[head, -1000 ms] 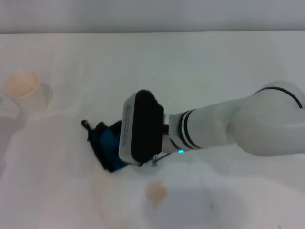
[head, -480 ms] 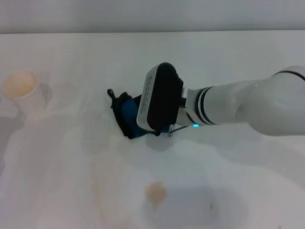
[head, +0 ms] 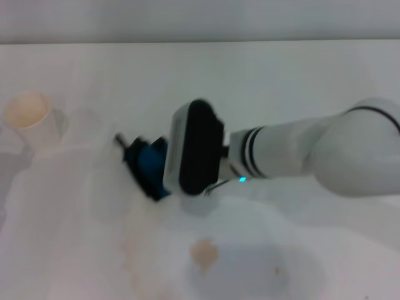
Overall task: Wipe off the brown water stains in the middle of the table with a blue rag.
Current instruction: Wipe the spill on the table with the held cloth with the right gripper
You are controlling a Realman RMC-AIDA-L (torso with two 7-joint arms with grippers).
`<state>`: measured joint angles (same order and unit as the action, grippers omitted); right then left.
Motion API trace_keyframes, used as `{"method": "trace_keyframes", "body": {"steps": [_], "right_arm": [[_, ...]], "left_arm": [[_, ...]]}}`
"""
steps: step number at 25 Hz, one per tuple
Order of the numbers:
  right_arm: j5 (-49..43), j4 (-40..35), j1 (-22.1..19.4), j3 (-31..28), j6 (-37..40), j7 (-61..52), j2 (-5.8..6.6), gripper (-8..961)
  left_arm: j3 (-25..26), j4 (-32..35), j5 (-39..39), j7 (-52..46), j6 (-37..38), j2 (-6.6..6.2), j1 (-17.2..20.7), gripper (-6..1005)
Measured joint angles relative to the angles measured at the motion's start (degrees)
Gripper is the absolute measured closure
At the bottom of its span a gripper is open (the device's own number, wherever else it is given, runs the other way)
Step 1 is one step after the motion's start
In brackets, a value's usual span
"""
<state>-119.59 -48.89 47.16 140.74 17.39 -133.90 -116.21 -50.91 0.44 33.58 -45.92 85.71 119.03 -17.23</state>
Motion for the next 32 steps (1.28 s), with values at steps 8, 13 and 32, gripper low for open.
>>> {"method": "trace_keyframes", "body": {"steps": [8,13,32], "right_arm": [[4.22,-6.23,0.0,7.28,0.52,-0.04,0.02,880],[5.15,-11.08,-0.98,7.2,5.64,-0.01,0.01,880],[5.32,-4.67,-1.36,11.42,-7.5,0.22,0.02,881]], "left_arm": [[-0.18,0.09,0.0,0.01,0.13,-0.03,0.28,111],[-0.21,0.76,0.06,0.01,0.17,-0.03,0.6,111],[-0.25,0.36,0.44,-0.05,1.18,0.34,0.36,112]]}}
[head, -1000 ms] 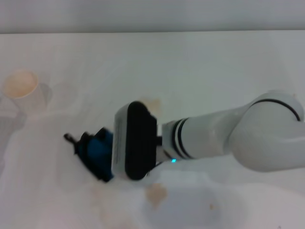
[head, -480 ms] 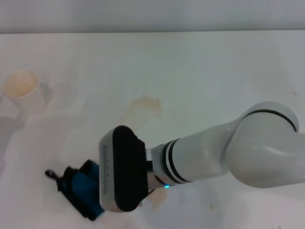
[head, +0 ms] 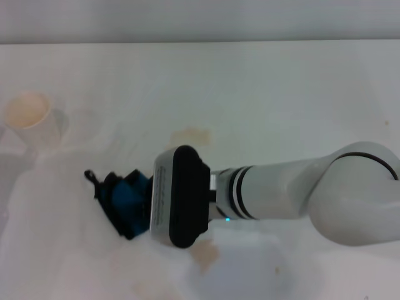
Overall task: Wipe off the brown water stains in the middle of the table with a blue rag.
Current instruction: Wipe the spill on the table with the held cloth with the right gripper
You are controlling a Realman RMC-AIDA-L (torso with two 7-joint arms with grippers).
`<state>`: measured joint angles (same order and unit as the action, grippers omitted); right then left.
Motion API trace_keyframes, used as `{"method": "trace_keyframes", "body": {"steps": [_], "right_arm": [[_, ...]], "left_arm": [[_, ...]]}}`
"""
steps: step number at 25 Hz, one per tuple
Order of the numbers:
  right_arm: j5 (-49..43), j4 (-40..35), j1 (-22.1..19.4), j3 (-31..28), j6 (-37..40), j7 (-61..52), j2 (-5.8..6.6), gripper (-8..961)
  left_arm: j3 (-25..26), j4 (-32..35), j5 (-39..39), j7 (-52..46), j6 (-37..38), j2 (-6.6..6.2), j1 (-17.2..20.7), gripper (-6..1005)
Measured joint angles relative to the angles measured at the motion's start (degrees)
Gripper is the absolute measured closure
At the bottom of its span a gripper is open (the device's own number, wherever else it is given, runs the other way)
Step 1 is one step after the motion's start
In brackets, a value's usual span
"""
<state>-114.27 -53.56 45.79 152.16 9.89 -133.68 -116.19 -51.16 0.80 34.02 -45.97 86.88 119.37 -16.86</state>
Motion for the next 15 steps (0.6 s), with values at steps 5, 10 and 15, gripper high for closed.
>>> {"method": "trace_keyframes", "body": {"steps": [5,10,15], "right_arm": [[-0.77,3.49,0.54,-0.38,-3.64,0.0,0.0,881],[-1.77,7.36,0.86,-0.46,-7.53,0.0,-0.01,881],[-1.82,10.25,1.59,-0.47,-9.7,0.0,-0.01,881]], "left_arm": [[0.0,-0.11,0.0,0.0,0.42,0.01,0.1,112],[0.0,-0.11,0.0,0.0,0.42,-0.01,-0.26,112],[0.0,-0.11,-0.01,0.0,0.42,0.06,-0.28,112]]}}
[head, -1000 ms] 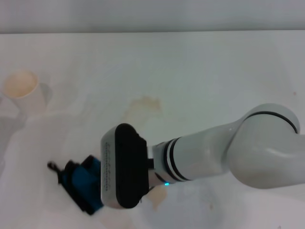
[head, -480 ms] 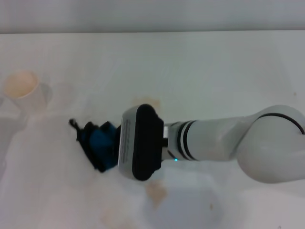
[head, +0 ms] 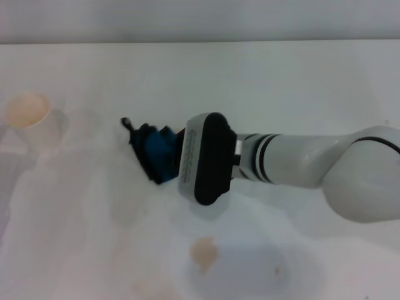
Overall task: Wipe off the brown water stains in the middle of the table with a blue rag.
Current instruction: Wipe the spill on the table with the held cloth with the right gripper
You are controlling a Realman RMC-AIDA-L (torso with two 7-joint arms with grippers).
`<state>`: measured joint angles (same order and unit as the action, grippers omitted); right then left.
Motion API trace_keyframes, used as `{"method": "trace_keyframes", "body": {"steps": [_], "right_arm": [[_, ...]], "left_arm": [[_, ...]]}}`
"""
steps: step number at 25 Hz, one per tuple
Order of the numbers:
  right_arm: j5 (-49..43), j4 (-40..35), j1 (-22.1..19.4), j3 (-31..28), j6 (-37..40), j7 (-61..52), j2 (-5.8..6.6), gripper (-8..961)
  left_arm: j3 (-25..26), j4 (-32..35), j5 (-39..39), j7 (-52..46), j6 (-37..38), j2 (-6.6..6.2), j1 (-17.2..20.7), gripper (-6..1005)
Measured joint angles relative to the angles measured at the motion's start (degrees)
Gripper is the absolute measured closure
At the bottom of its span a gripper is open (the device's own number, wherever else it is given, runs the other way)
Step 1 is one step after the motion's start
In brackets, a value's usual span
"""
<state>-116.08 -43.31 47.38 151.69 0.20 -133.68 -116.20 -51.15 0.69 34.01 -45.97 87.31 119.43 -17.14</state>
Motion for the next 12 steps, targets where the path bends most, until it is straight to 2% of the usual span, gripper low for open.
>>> {"method": "trace_keyframes", "body": {"steps": [7,12], "right_arm": [[-0.13,6.52,1.43,-0.49,-2.61,0.0,0.0,881],[-2.11,10.33,1.78,-3.21,-3.57,0.0,0.0,881]], "left_arm": [[0.0,-0.07,0.0,0.0,0.01,0.04,0.01,112],[0.0,-0.08,0.0,0.0,0.52,0.11,0.06,112]]}}
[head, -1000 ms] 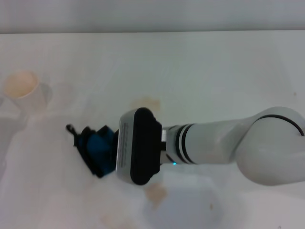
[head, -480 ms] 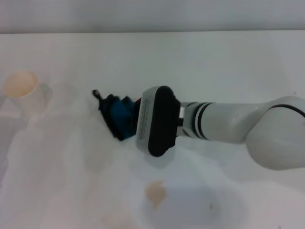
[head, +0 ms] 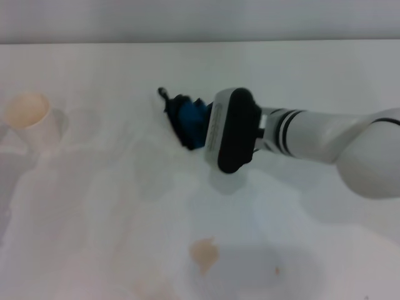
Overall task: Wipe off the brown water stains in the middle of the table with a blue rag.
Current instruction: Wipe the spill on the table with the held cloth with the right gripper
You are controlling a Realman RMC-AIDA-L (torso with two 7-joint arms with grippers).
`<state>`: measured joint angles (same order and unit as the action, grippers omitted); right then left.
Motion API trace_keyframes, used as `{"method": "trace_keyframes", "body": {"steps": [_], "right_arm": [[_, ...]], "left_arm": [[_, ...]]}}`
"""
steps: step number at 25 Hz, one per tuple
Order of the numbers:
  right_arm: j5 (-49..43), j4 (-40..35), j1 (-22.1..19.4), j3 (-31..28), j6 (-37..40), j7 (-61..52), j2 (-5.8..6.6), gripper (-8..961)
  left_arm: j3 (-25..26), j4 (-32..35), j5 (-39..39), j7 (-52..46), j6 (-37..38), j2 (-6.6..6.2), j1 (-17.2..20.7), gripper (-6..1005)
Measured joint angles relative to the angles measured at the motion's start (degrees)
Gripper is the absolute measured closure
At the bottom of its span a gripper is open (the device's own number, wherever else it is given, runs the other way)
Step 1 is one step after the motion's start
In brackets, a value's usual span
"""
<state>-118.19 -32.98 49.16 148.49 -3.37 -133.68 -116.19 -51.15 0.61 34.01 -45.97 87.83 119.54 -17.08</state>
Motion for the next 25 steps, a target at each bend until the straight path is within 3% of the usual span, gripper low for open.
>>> {"method": "trace_keyframes", "body": {"steps": [10,25], "right_arm": [[-2.32,3.02,-0.09,-1.54,-0.17,0.0,0.0,881],[-1.9,-14.83,-0.68,9.25,5.36,-0.01,0.03,881]], "left_arm": [[0.0,0.34,0.0,0.0,0.07,-0.09,-0.16,112],[0.0,0.32,-0.08,0.0,0.44,-0.1,0.39,112]]}}
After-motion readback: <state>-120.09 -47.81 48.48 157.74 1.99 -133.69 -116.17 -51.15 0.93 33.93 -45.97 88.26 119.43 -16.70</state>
